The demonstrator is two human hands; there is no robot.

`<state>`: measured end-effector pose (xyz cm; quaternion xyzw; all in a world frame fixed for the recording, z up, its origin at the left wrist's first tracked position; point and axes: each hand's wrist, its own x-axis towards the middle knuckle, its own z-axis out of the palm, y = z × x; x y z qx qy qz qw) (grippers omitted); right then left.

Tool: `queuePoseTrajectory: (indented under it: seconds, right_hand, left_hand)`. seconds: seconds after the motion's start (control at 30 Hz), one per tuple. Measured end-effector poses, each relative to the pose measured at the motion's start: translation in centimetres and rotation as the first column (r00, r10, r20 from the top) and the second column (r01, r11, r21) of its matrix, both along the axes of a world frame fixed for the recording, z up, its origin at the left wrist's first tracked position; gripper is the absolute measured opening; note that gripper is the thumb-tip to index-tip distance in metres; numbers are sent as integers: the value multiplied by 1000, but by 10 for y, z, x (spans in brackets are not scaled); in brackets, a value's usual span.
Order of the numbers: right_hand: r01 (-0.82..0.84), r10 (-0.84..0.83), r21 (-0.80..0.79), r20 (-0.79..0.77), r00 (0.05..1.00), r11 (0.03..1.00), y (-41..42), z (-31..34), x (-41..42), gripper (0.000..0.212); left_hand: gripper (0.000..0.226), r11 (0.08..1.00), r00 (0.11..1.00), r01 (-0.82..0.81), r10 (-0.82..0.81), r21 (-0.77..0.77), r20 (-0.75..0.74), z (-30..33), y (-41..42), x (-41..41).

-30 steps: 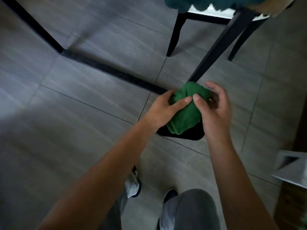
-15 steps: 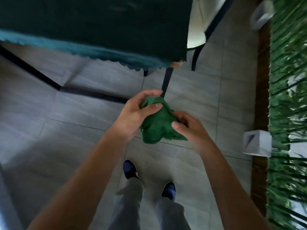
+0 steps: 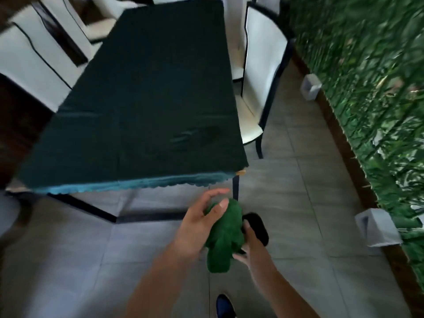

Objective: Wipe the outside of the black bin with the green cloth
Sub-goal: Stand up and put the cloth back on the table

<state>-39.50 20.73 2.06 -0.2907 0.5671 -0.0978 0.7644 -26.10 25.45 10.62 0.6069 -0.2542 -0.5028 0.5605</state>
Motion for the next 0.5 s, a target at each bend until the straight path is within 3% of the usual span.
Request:
queuePoseTrajectory:
  seconds: [0.1, 0.2, 0.3, 0.4, 0.5]
  right_hand:
    - [46, -43, -18, 108, 993, 999, -9, 23, 3, 59]
    - [97, -119, 105, 233, 965, 990, -29, 28, 16, 61]
    - [116, -156, 193, 210, 965, 974, -52, 22, 36, 86]
    - [86, -143, 234, 239, 961, 968, -78, 13, 46, 84]
    - [-21, -32, 155, 330, 943, 988, -113, 13, 50, 83]
  left_hand:
    - [37, 997, 996, 76, -78, 34, 51, 11, -8, 7]
    - [36, 993, 993, 111, -112, 27, 25, 17, -20, 12]
    - [34, 998, 998, 65, -65, -6, 6, 24, -38, 21]
    - [39, 999, 999, 44, -43, -28, 17, 31, -61, 32]
    - [43, 1000, 998, 5, -7, -23, -55, 34, -80, 41]
